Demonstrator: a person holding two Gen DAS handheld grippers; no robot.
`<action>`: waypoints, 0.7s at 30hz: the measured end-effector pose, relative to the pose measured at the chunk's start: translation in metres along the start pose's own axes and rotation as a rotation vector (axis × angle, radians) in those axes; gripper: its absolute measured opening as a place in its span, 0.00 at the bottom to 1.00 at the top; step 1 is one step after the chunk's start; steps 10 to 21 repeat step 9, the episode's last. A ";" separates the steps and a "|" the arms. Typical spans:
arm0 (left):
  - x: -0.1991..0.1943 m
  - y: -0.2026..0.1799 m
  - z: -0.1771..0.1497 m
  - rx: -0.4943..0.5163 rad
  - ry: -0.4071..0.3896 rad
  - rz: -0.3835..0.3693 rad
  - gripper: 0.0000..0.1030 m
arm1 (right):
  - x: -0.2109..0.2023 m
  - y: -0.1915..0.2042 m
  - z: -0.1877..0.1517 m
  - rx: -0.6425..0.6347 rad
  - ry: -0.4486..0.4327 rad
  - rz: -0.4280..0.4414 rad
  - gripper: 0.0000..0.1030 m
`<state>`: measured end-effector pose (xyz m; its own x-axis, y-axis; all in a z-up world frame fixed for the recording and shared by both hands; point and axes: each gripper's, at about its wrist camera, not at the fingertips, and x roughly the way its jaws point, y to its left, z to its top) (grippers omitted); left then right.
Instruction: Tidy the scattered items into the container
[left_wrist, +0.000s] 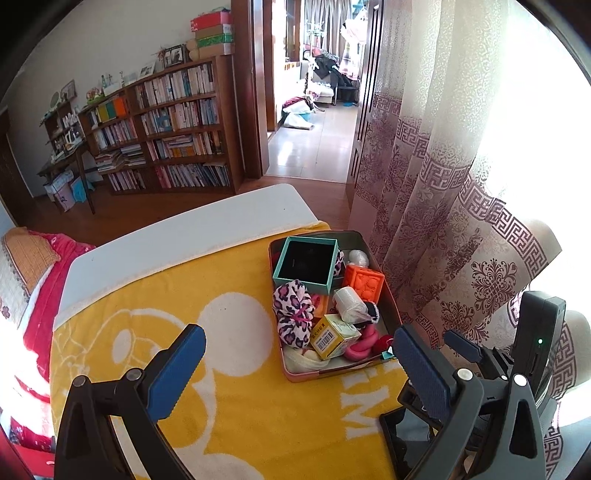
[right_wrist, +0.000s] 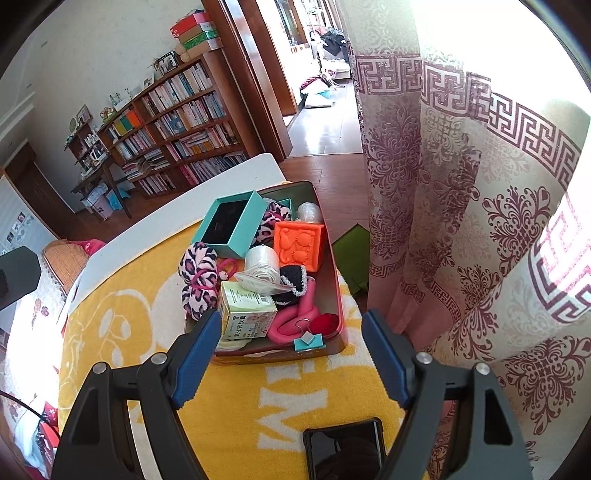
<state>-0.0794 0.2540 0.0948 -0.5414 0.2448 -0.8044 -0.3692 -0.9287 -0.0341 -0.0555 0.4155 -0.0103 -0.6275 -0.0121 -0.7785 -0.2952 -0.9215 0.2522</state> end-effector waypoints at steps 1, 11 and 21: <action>0.001 0.000 0.000 -0.003 0.006 -0.004 1.00 | 0.000 0.001 0.000 -0.002 -0.002 0.001 0.79; -0.003 0.001 -0.008 0.012 -0.033 0.045 1.00 | 0.003 -0.003 -0.004 0.016 0.003 0.000 0.79; -0.003 0.001 -0.008 0.012 -0.033 0.045 1.00 | 0.003 -0.003 -0.004 0.016 0.003 0.000 0.79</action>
